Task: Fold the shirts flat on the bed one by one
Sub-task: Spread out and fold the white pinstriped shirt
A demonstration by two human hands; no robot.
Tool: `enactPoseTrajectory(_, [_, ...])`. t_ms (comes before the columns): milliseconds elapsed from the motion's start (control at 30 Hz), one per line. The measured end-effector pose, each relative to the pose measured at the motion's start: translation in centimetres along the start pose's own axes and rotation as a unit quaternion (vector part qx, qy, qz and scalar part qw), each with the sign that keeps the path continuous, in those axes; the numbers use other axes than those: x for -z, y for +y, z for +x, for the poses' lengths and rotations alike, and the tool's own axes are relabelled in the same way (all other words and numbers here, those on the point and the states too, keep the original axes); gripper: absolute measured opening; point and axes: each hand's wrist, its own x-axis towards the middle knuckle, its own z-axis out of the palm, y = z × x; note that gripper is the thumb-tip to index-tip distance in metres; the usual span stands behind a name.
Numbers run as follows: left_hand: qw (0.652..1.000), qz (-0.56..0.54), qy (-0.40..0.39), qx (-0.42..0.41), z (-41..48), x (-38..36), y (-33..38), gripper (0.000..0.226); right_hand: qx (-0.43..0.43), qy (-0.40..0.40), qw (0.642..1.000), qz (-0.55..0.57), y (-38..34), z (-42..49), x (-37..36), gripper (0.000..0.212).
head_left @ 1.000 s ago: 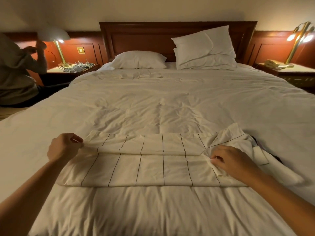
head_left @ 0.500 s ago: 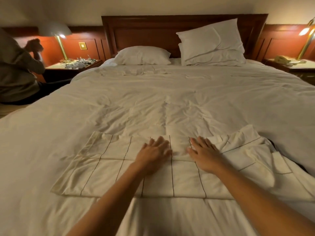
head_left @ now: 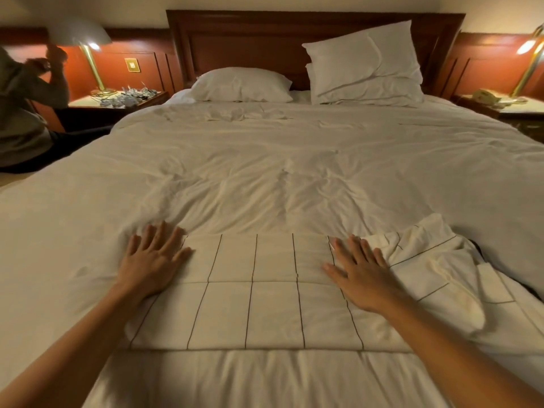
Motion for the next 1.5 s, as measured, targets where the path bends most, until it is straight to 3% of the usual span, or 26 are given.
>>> enactPoseTrajectory(100, [0.992,-0.053,0.117,0.018,0.3,0.4,-0.3,0.059,-0.001,-0.004,1.0,0.003,-0.1,-0.1,0.2,0.071])
enactPoseTrajectory(200, [0.981,-0.077,0.169,0.062,0.9,1.3,-1.0,0.041,0.009,0.016,1.0,0.0,-0.2,-0.4,0.3,0.069])
enactPoseTrajectory(333, [0.976,-0.142,0.149,0.077,2.1,2.3,-2.0,0.031,0.071,0.116,0.99,0.023,-0.4,-1.2,0.0,0.063])
enactPoseTrajectory(567, [0.915,-0.384,0.088,0.091,2.9,5.7,-3.6,0.031,0.099,0.106,0.988,0.046,-0.4,-1.3,-0.5,0.063])
enactPoseTrajectory(667, [0.94,-0.318,0.086,0.083,2.5,5.8,-3.1,0.039,0.099,0.092,0.99,0.042,-0.7,-1.2,-0.4,0.063])
enactPoseTrajectory(767, [0.967,-0.199,0.147,0.059,1.8,4.9,0.3,0.044,0.093,0.058,0.982,0.154,-0.1,-1.0,1.1,0.053])
enactPoseTrajectory(867, [0.969,-0.172,0.173,-0.022,0.0,4.0,7.3,0.043,0.068,0.128,0.97,0.195,2.2,-0.1,3.2,0.035])
enactPoseTrajectory(933, [0.971,-0.179,0.119,-0.106,-1.0,3.2,13.2,0.052,0.039,0.107,0.987,0.117,4.4,0.8,3.7,0.047])
enactPoseTrajectory(1033, [0.97,-0.165,-0.011,-0.179,-2.4,1.5,21.2,0.07,-0.001,-0.014,1.0,-0.006,7.5,1.2,3.3,0.057])
enactPoseTrajectory(1133, [0.972,-0.15,-0.05,-0.175,-3.0,-0.2,23.5,0.078,-0.001,-0.014,1.0,0.02,9.2,0.3,2.9,0.06])
enactPoseTrajectory(1300, [0.976,-0.143,-0.049,-0.158,-2.8,-1.2,22.9,0.079,0.005,0.124,0.992,-0.009,13.4,-3.2,4.6,0.055])
enactPoseTrajectory(1400, [0.976,-0.15,-0.046,-0.153,-2.9,-1.2,23.2,0.088,0.025,0.143,0.982,0.118,16.7,-5.9,6.4,0.057])
enactPoseTrajectory(1500, [0.976,-0.161,-0.047,-0.142,-3.0,-0.8,23.3,0.09,0.088,0.103,0.964,0.228,19.3,-8.4,6.9,0.046])
